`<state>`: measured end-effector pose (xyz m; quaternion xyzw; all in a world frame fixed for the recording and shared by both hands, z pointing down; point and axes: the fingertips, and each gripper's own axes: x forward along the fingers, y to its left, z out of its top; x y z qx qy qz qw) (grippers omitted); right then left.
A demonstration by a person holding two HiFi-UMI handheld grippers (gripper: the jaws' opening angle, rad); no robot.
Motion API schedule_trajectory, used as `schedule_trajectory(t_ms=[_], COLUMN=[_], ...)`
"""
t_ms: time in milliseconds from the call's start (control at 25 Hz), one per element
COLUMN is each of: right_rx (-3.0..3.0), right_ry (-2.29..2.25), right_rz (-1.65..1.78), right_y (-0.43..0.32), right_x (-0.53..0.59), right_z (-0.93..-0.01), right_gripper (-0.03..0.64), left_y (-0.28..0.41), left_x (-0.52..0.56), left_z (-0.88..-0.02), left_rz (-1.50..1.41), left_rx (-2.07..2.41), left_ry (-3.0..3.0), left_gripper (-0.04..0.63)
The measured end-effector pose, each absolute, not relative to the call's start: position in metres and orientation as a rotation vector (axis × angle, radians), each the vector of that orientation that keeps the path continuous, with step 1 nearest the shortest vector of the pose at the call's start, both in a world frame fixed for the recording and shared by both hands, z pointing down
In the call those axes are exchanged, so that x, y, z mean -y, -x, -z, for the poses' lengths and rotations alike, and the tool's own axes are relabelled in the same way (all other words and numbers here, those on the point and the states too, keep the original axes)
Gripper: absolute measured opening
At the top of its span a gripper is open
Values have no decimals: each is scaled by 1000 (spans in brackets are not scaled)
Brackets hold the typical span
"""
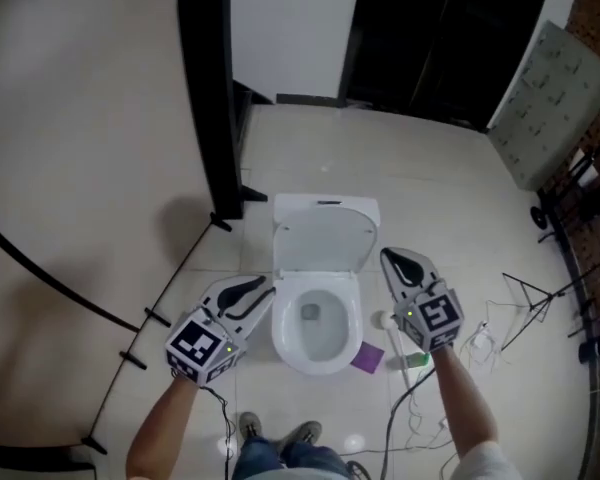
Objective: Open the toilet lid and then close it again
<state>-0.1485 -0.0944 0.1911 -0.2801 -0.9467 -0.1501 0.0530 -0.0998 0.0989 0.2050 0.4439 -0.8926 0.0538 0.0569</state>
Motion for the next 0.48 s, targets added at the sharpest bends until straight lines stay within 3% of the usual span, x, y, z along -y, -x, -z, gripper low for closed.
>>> schedule_trajectory(t_ms=[200,480], right_rx=[2904,2855], right_ry=[824,725], right_rz=[279,163], right_y=[48,-51], right_x=[106,110], right_z=[-187,-218], right_gripper=[3,3], left_y=[63,2], left_x=[-77,-63], left_z=[-171,-187], left_rz=[-129,-64], left_rx=[2686,2616], left_ry=[-1487,-1550], left_gripper=[83,83])
